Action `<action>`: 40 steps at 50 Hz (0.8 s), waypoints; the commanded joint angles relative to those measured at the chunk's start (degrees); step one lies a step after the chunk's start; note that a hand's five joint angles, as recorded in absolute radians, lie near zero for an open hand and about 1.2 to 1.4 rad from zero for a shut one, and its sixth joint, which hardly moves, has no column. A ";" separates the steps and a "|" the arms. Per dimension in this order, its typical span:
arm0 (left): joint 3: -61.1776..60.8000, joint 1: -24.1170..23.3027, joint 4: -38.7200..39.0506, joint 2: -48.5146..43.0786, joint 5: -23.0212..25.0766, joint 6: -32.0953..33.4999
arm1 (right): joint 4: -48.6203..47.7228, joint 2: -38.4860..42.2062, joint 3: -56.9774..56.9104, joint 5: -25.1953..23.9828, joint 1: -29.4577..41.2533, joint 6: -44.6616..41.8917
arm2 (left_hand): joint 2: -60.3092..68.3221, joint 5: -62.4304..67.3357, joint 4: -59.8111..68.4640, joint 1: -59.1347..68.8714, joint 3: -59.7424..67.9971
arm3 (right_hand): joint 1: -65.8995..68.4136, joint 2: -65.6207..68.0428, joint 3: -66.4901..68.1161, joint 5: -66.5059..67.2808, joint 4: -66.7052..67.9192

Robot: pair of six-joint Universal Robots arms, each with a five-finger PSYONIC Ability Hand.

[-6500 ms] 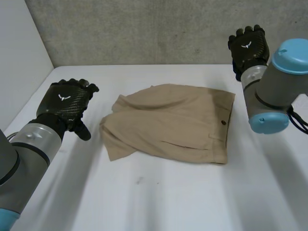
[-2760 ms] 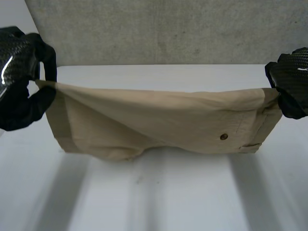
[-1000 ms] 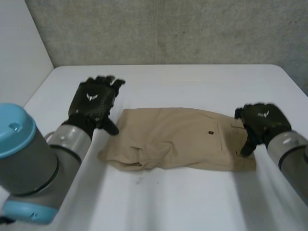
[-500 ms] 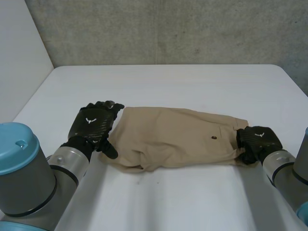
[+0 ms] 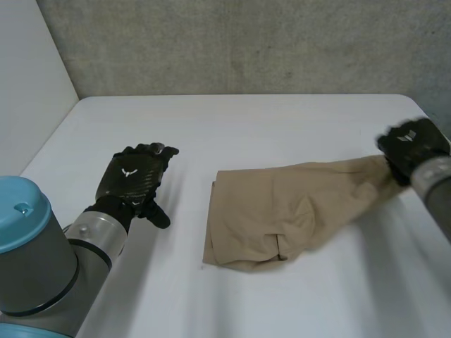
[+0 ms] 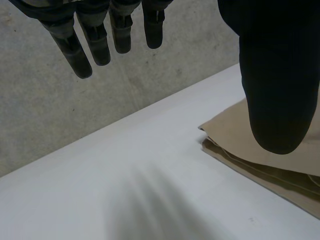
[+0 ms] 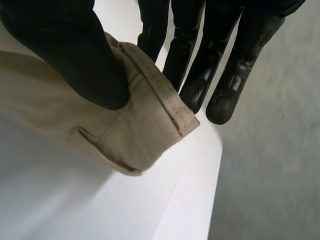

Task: Fold the shorts.

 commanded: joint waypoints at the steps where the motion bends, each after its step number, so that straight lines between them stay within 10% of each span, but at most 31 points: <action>1: 0.01 0.09 0.00 -0.02 0.01 0.00 | -0.07 3.89 -8.89 -0.09 15.81 -0.23 | -1.48 -2.67 -1.76 -1.22 -2.27 | 23.66 12.56 14.03 14.82 11.80; 13: 0.01 0.26 0.00 0.33 -0.08 0.09 | 0.28 17.26 -10.30 -17.75 34.02 -7.09 | -1.48 -2.67 -1.76 -1.22 -2.27 | 23.66 12.56 14.03 14.82 11.80; 14: 0.01 0.26 0.00 0.33 -0.08 0.09 | 0.36 17.44 -9.87 -19.59 34.19 -7.44 | -1.48 -2.67 -1.76 -1.22 -2.27 | 9.06 -2.04 -0.56 0.23 -2.80; 21: 0.36 0.26 0.00 0.33 0.10 0.35 | -0.07 13.14 -9.42 -17.50 33.76 -4.03 | -1.48 -2.67 -1.76 -1.22 -2.27 | -45.72 -56.82 -55.35 -54.56 -57.58; 32: 9.14 -0.53 0.53 -0.72 0.54 0.44 | -1.04 1.71 -9.69 -14.16 22.08 30.84 | -1.26 -2.46 -1.55 -1.00 -2.06 | -46.34 -57.44 -55.97 -55.18 -58.20; 40: 19.69 -6.59 -1.75 -10.91 0.10 -0.61 | 4.13 6.25 -12.22 -13.46 19.78 34.31 | -0.59 -1.79 -0.87 -0.33 -1.38 | -46.34 -57.44 -55.97 -55.18 -58.20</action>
